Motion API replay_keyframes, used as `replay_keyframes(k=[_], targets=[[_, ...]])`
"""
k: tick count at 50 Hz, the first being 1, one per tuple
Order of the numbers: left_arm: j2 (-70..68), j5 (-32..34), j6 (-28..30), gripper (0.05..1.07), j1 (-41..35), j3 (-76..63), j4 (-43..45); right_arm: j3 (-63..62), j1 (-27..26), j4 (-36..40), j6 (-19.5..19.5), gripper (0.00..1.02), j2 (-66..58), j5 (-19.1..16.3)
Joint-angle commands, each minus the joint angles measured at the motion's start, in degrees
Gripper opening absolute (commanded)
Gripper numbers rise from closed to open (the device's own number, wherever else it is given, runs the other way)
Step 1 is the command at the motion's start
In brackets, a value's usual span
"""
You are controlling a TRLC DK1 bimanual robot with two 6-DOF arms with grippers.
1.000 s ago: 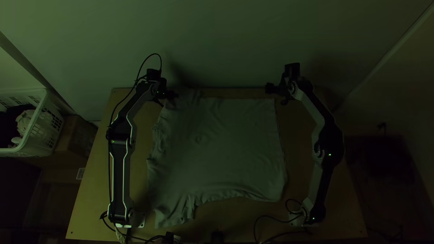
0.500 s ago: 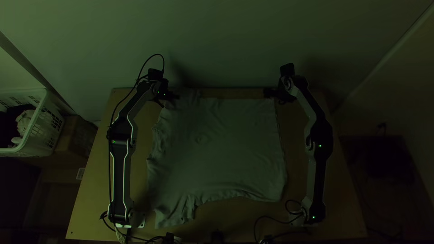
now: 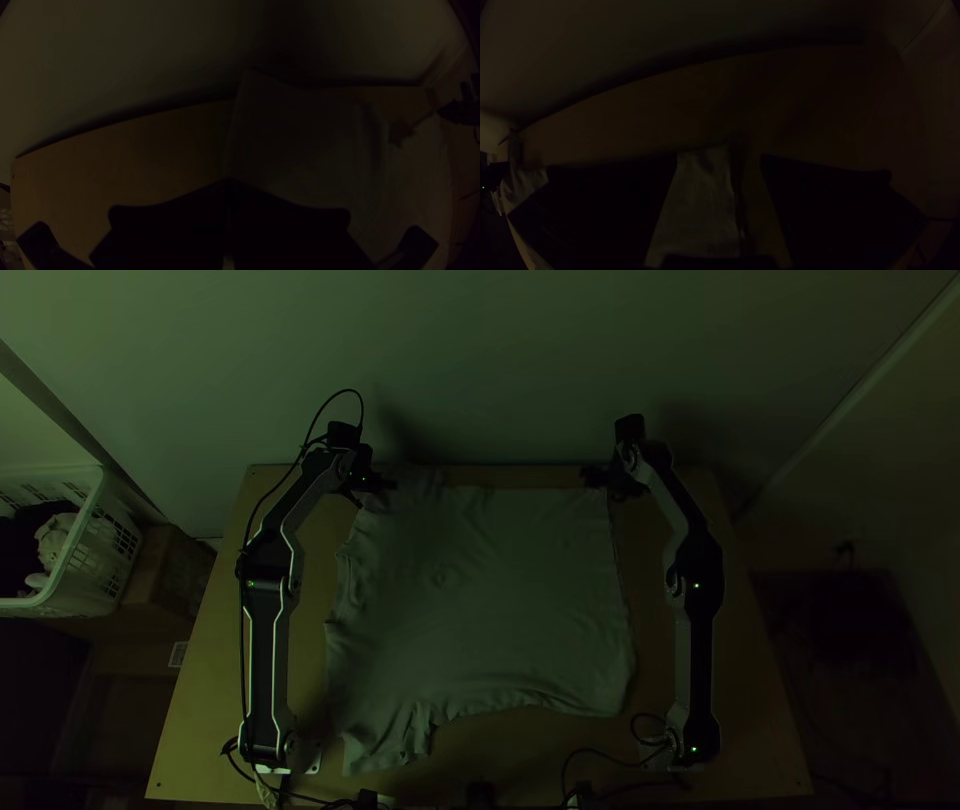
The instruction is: Fold the t-shirt
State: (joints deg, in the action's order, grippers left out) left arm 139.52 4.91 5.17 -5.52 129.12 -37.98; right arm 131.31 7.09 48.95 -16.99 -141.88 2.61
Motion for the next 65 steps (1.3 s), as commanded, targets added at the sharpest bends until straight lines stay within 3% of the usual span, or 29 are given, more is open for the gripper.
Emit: replay_keyframes(k=[1,10,15,20,30,48,65], targets=[[-2.3,0.3,-0.2,0.08,0.0,0.7,-1.1,0.9,0.4,0.1,-1.6,0.69,-2.6,0.6],[-2.2,0.3,-0.2,0.08,0.4,0.7,-1.3,1.4,0.6,0.1,-2.3,0.66,-4.1,0.6],[-2.2,0.3,-0.2,0.08,0.4,0.7,-1.5,1.6,0.7,-0.5,-2.2,0.23,-4.3,0.9],[-2.4,0.3,-0.2,0.08,0.6,0.7,-1.5,1.7,0.6,-1.6,-2.1,0.02,-4.1,1.2],[-3.0,0.3,-0.2,0.08,0.9,0.8,-0.5,1.7,0.6,-4.8,-2.0,0.02,-2.4,3.1],[-3.6,0.3,-4.7,0.08,2.4,3.6,10.2,1.8,0.1,-9.9,-1.9,0.02,-0.8,4.2],[-5.8,2.9,-6.1,0.08,3.2,3.6,8.4,0.4,-0.1,-9.1,-0.9,0.02,1.9,5.0]])
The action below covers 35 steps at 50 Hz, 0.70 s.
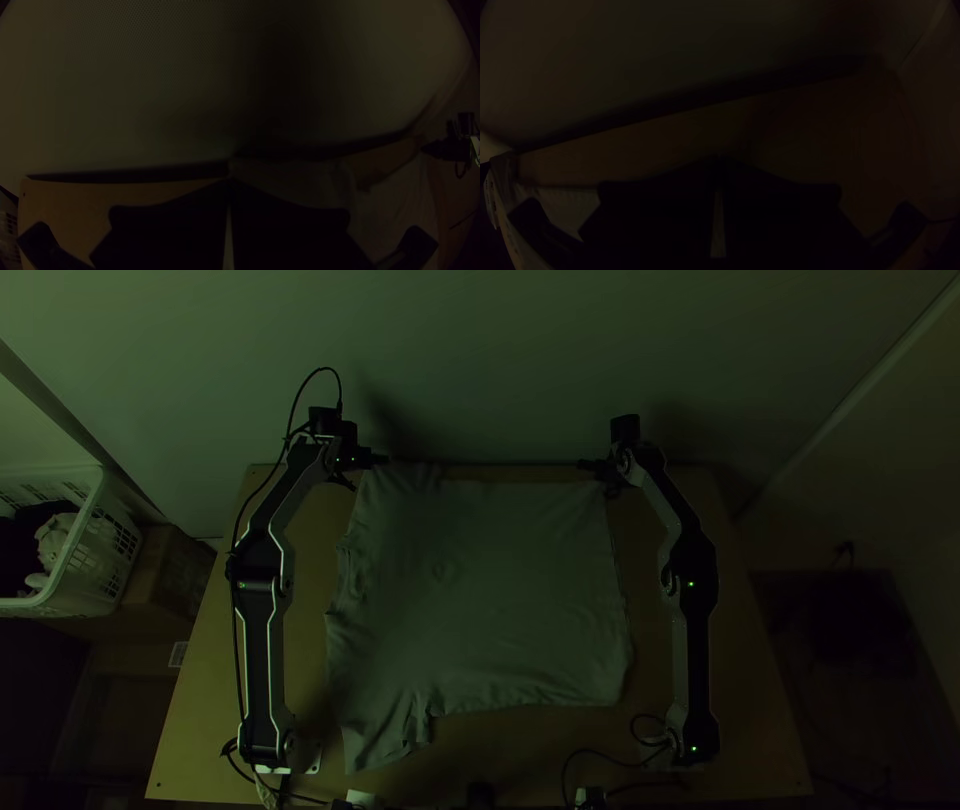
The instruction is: Fold the t-shirt
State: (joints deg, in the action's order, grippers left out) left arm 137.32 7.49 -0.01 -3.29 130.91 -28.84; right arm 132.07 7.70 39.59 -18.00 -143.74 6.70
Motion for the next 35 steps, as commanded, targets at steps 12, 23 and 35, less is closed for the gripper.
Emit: replay_keyframes(k=[12,23,35], targets=[[-7.1,2.0,-1.0,0.08,1.5,-1.4,-4.8,-2.8,-0.7,1.5,1.4,0.02,7.8,0.9],[-11.5,2.5,-0.3,0.08,2.4,-6.1,-7.0,-3.1,-0.6,5.4,5.5,0.02,9.8,0.9],[-18.3,4.4,0.3,0.08,2.9,-16.5,-6.8,-6.1,-0.5,9.6,7.8,0.02,12.0,0.9]])
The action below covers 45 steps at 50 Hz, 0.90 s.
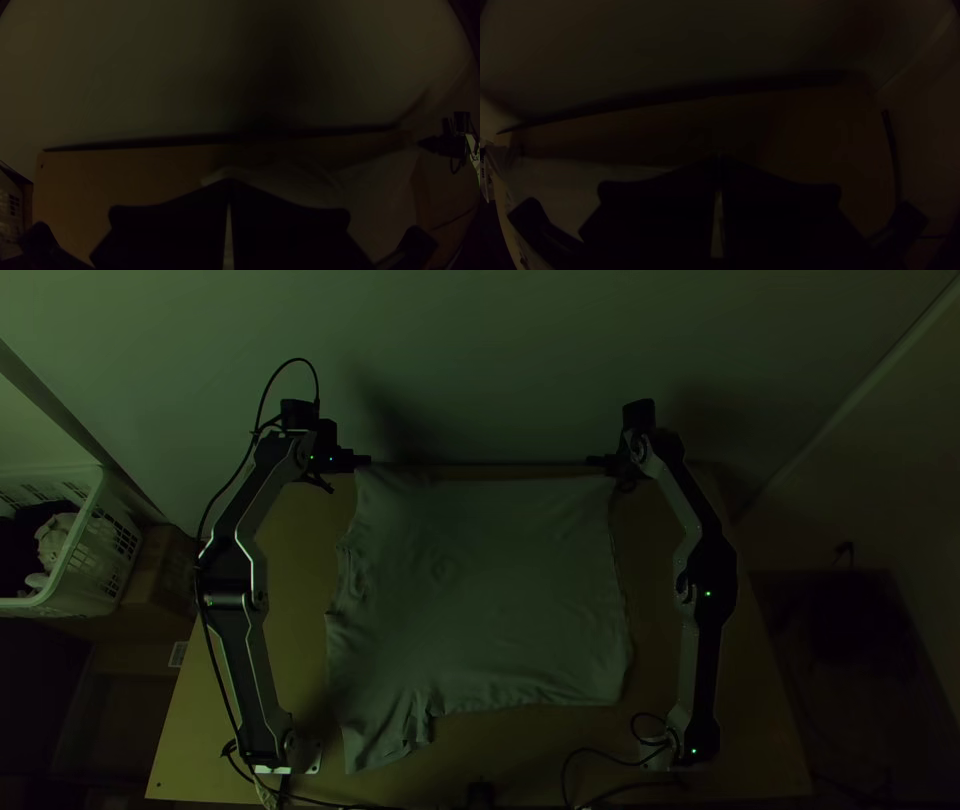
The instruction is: Fold the t-shirt
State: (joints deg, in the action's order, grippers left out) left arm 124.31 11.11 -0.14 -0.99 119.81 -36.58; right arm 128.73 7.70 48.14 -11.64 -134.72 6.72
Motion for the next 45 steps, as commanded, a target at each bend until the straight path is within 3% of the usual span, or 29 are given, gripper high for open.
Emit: replay_keyframes(k=[1,45], targets=[[-6.2,0.8,0.5,0.08,0.6,-6.5,1.6,-3.4,-0.4,1.2,1.6,0.02,3.2,0.9],[-35.7,1.0,4.3,0.08,1.6,-42.6,4.4,-30.1,1.3,-0.9,5.3,0.02,22.2,1.0]])
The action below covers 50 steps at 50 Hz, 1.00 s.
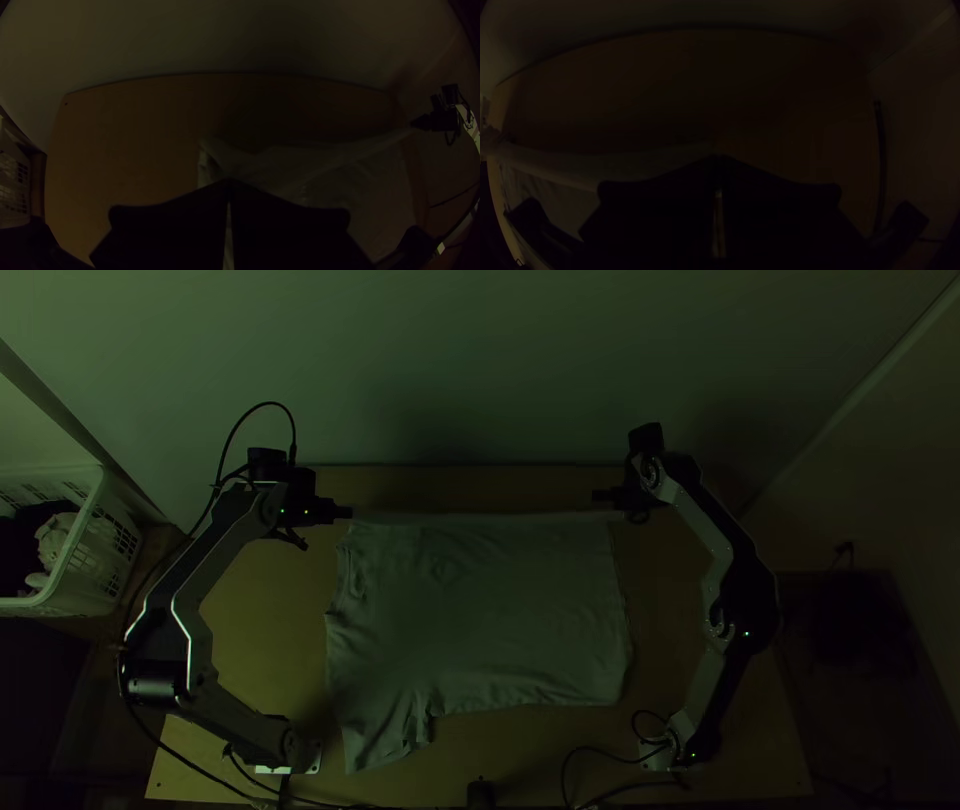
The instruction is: Fold the t-shirt
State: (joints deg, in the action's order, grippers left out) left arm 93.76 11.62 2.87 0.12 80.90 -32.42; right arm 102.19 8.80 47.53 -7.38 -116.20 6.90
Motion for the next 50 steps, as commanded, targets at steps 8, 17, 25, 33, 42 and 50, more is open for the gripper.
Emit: replay_keyframes(k=[8,17,25,33,42,50], targets=[[-11.1,0.5,1.6,0.08,-0.1,-9.1,0.0,-10.2,0.8,-1.4,1.5,0.02,8.6,0.8],[-16.2,0.5,2.5,0.08,-1.1,-15.0,-0.4,-17.5,0.5,-3.7,1.5,0.02,12.4,0.8],[-18.3,0.5,2.4,0.08,-1.4,-19.9,-0.1,-24.6,0.4,-7.0,1.5,0.02,15.3,0.8],[-18.5,-0.2,2.2,0.08,-2.6,-24.0,0.8,-29.4,0.3,-9.3,1.4,0.02,16.7,0.8],[-18.6,-0.5,1.8,0.14,-2.7,-27.9,3.1,-32.4,0.1,-10.0,1.0,0.1,17.8,0.8],[-21.0,-0.5,3.0,0.92,-1.9,-31.4,3.6,-33.8,-0.5,-8.7,0.6,0.99,21.0,0.7]])
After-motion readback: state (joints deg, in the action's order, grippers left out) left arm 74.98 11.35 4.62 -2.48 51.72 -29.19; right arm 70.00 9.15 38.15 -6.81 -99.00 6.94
